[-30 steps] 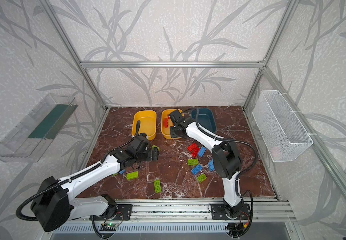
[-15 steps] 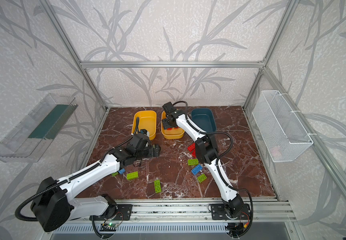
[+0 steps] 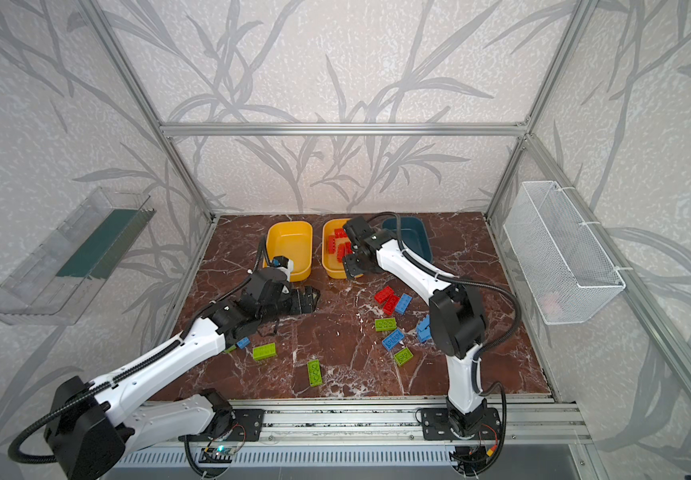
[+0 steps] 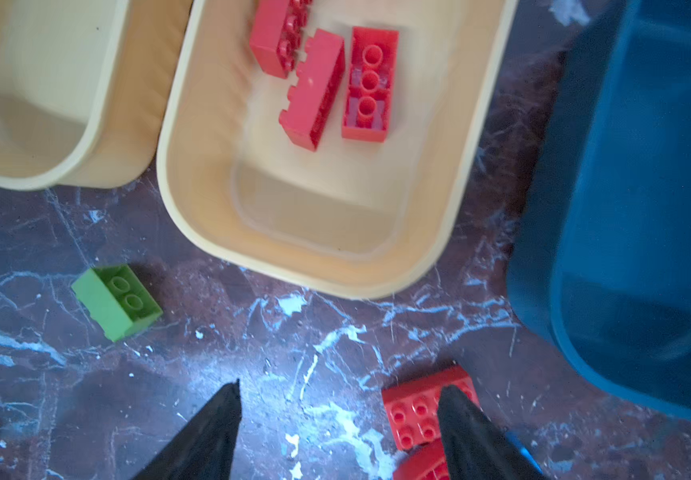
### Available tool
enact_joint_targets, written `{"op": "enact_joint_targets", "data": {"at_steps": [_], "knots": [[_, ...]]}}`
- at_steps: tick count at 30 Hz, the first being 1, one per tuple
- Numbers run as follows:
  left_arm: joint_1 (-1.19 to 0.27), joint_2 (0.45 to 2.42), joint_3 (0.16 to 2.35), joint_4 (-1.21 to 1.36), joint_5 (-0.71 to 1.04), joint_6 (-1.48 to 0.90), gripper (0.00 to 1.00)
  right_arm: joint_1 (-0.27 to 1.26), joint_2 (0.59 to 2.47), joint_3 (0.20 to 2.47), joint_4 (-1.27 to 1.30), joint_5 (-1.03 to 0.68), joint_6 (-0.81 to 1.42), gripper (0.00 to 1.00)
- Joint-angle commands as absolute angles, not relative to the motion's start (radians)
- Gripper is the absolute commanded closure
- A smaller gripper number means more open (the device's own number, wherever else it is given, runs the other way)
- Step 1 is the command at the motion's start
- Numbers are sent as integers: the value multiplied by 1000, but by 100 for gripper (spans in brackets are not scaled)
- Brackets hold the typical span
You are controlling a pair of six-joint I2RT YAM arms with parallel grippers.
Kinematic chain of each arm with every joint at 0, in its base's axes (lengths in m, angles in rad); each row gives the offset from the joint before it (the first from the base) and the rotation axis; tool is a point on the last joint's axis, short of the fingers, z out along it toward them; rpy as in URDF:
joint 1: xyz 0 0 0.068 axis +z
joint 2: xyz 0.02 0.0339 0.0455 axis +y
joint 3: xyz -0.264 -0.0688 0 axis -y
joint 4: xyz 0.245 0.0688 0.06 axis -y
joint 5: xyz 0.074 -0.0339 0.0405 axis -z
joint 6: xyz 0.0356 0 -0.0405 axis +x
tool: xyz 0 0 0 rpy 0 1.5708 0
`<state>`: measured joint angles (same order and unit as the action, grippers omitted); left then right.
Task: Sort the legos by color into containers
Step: 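Carry the red brick into the middle yellow bin and open the right gripper, then move the right gripper back to another red brick and grasp it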
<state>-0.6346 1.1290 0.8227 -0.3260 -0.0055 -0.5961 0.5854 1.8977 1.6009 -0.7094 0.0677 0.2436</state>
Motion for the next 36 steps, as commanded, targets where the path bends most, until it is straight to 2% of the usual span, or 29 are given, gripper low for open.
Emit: {"op": "enact_joint_targets", "data": {"at_steps": [1,4,7,17,36], "knots": [[-653,1103,792,-307,46,-601,1,560,1796,1428,-580,55,214,11],[-685,1089,781,-304,40,-608,1,541,1737,1306,-538,33,166,6],[-727,1086,781,-300,24,-611,1,515,1728,1257,-544,15,139,5],[-864,1151,830,-270,-26,-616,1,472,1823,1279,-591,-44,98,5],[-882,1135,820,-291,-94,-588,1,468,1945,1324,-564,-44,102,10]]}}
